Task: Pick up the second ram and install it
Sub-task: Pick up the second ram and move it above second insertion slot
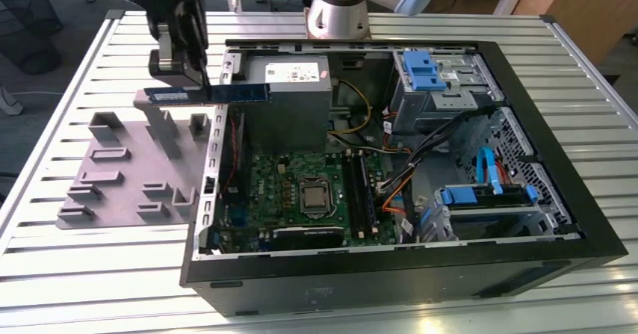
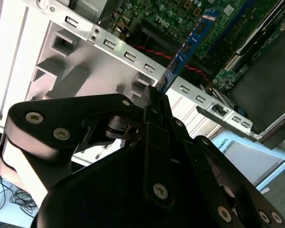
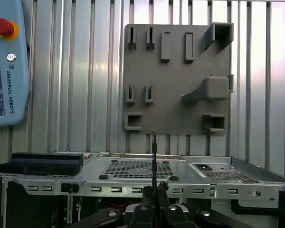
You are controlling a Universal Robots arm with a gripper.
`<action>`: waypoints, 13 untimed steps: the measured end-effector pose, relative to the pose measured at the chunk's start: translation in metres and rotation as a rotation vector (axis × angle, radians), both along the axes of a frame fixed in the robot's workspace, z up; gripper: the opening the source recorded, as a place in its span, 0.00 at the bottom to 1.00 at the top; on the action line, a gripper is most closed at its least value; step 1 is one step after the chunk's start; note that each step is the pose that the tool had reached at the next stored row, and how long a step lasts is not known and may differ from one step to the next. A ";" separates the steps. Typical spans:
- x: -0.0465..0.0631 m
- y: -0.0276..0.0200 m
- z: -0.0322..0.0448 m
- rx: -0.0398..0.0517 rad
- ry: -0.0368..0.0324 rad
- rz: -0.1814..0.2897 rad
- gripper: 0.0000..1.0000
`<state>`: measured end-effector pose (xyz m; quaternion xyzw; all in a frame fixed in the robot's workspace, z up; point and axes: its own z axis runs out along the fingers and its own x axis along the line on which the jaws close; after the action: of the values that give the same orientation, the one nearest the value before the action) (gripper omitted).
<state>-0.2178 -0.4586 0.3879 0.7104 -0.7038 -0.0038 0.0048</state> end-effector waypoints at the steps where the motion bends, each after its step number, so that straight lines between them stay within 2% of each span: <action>1: 0.004 0.0000 -0.0001 0.0001 0.0000 0.000 0.14; 13: 0.043 0.0000 -0.0013 0.0000 0.0000 0.000 0.14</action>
<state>-0.1747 -0.4585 0.3866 0.7103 -0.7038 -0.0038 0.0048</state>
